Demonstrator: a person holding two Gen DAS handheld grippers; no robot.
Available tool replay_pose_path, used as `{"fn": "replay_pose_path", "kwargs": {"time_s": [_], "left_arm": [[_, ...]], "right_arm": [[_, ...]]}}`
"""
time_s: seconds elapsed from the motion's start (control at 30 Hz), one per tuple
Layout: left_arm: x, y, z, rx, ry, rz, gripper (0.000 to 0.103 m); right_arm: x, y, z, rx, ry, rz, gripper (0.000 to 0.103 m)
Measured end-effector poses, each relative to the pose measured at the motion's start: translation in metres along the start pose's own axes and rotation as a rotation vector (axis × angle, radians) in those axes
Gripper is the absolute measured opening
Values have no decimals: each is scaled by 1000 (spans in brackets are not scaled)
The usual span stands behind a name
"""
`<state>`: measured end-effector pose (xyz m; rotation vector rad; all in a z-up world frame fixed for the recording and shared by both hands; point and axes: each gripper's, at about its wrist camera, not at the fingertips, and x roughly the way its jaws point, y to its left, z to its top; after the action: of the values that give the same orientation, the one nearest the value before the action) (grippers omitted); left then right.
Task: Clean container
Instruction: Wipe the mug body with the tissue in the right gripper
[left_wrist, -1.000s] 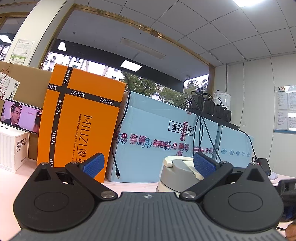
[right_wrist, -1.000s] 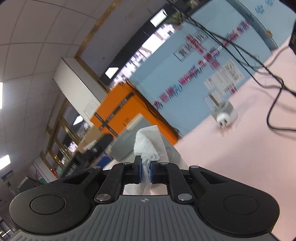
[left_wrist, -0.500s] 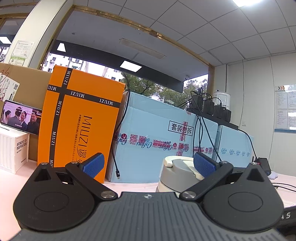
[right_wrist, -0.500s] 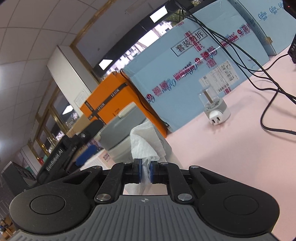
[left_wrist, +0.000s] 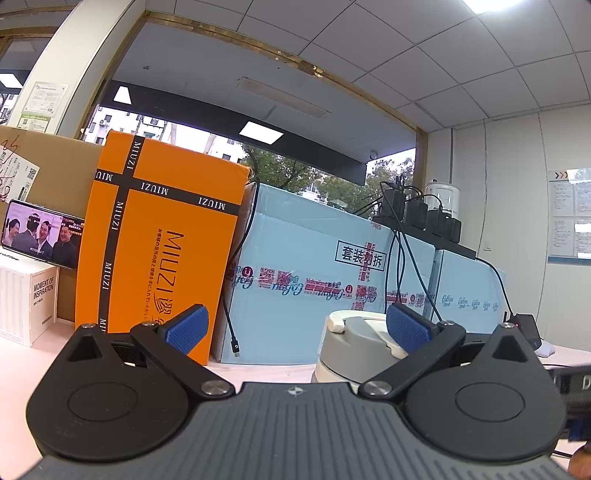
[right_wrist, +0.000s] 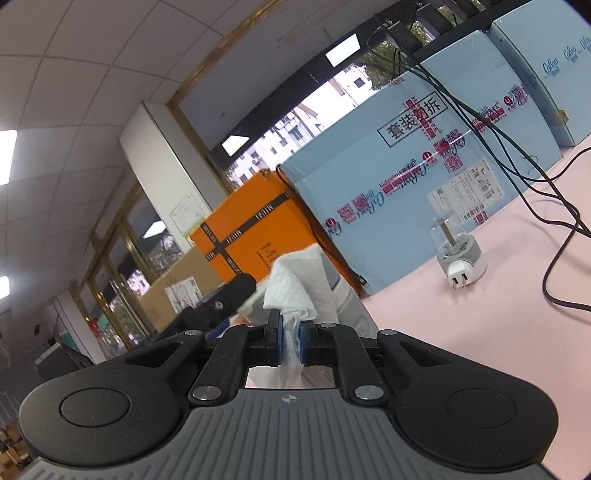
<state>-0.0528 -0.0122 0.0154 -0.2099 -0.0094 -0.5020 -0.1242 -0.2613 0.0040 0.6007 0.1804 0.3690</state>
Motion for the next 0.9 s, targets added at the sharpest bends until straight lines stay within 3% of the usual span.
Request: {"fn": "replay_pose_path", "kwargs": {"time_s": [0.37, 0.67, 0.9], "left_arm": [[0, -1, -1, 0, -3, 1, 103], [-2, -2, -1, 9, -5, -8, 103], [-1, -1, 0, -4, -3, -1, 103]], "right_arm": [[8, -16, -17, 22, 84, -62, 8], [-5, 3, 1, -1, -14, 34, 8], [3, -1, -8, -10, 29, 0, 8]]}}
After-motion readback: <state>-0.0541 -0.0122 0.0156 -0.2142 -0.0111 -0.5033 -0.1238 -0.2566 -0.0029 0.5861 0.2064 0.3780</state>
